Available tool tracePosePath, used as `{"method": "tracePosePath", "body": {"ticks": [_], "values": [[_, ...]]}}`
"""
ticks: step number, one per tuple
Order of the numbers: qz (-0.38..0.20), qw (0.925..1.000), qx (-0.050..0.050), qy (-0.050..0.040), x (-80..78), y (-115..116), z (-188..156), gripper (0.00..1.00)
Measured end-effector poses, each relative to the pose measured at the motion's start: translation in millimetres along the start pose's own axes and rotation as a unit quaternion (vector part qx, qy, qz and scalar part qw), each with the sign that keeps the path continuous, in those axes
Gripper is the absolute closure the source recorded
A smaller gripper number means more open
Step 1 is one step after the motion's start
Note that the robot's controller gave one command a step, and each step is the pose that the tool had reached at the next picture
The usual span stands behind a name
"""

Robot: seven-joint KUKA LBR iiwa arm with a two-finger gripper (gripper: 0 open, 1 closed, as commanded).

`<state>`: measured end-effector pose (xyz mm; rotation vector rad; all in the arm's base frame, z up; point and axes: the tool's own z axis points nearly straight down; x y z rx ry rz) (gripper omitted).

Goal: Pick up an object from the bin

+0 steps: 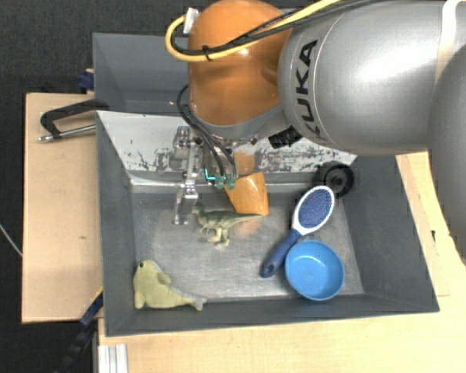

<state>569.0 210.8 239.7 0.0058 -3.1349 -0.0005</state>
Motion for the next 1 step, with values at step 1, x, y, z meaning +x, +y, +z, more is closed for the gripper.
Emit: {"method": "tracePosePath", "body": {"ticks": [1], "values": [[0.032,0.9994,-0.004,-0.0117,2.0,-64.3,153.3,0.0]]}}
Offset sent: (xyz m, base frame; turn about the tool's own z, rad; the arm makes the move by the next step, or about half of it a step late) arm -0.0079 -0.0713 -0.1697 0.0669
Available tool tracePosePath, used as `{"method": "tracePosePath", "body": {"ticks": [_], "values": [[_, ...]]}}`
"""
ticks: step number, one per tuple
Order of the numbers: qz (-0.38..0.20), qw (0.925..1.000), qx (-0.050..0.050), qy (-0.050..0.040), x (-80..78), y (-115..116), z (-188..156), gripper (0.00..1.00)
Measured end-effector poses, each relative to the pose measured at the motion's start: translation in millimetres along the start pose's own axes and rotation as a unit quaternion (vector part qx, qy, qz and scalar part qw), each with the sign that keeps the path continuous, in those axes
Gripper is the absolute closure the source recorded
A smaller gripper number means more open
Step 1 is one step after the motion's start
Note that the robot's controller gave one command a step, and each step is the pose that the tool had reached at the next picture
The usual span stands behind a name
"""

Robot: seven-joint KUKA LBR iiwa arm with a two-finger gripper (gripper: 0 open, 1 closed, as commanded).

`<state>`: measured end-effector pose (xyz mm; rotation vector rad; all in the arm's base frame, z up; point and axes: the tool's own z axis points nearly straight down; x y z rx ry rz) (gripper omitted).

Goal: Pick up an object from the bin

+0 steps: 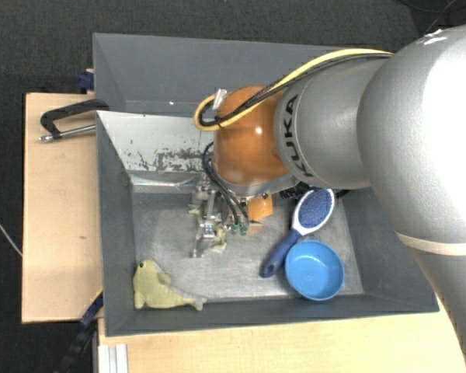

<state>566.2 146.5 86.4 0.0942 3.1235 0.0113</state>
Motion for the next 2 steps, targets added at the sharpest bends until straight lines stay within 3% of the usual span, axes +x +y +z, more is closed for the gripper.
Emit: {"method": "tracePosePath", "body": {"ticks": [1,2], "values": [[-0.026,0.9996,0.005,0.0075,13.1,-63.0,-16.3,0.0],[0.025,0.9997,0.003,0.0057,6.0,-68.0,-27.8,0.0]]}}
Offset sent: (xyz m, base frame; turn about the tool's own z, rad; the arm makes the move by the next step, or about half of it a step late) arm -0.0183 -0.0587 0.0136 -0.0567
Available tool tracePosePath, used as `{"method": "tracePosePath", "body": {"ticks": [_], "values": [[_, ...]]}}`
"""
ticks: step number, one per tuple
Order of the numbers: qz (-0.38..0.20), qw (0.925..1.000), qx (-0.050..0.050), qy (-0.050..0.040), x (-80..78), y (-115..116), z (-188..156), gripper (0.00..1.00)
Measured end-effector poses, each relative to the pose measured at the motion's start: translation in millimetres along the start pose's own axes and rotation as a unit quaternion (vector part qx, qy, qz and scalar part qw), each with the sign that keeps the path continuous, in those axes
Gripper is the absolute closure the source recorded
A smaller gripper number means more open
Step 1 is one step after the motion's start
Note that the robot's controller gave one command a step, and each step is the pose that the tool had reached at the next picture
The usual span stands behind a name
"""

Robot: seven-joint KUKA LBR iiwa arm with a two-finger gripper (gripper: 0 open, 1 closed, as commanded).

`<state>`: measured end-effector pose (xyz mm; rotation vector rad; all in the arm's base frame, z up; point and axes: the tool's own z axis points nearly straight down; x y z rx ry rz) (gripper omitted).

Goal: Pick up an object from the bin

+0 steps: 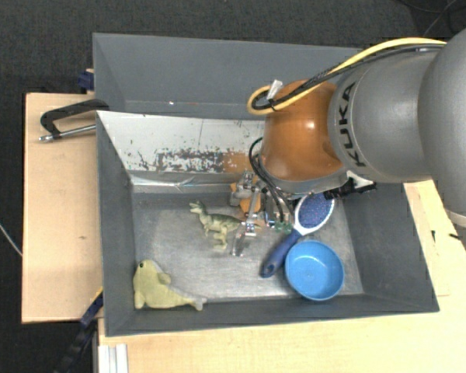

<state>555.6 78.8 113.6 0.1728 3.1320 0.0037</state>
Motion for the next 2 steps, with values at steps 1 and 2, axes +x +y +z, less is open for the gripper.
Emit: {"method": "tracePosePath", "body": {"ticks": [1,2], "values": [[0.036,0.9994,0.0,0.0003,-0.1,14.1,41.9,0.0],[0.036,0.9994,0.0,0.0002,-1.3,15.1,40.3,0.0]]}}
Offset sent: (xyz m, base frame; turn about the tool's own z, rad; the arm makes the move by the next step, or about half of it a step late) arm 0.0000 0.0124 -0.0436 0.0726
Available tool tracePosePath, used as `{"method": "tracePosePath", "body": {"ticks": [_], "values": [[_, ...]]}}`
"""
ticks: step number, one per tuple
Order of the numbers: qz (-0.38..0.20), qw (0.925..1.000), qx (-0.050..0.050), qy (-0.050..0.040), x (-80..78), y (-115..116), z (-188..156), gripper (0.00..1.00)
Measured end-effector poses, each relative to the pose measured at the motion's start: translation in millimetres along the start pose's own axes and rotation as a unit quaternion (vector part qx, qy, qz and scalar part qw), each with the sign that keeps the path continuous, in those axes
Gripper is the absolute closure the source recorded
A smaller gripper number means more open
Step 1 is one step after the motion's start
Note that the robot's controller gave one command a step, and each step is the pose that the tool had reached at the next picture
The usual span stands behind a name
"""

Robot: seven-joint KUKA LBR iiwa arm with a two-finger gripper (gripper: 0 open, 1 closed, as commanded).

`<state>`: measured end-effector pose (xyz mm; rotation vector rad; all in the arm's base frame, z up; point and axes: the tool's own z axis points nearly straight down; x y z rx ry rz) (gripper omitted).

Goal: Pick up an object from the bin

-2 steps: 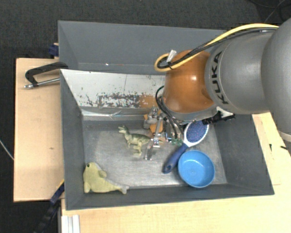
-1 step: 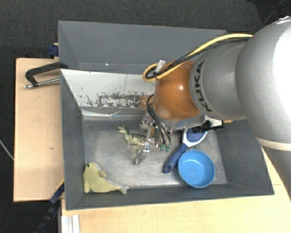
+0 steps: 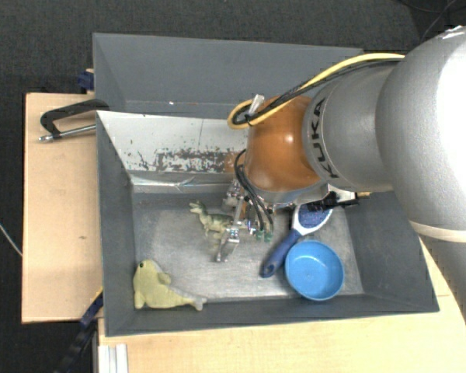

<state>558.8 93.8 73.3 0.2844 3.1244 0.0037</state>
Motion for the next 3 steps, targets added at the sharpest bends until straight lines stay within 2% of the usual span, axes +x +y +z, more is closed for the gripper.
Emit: {"method": "tracePosePath", "body": {"ticks": [1,2,3], "values": [[0.0,1.0,-0.001,-0.0006,-0.8,0.8,-1.7,1.0],[-0.001,1.0,0.0,-0.0009,-2.2,2.0,-26.9,1.0],[-0.001,1.0,-0.001,-0.0039,-5.2,3.8,-117.3,1.0]]}}
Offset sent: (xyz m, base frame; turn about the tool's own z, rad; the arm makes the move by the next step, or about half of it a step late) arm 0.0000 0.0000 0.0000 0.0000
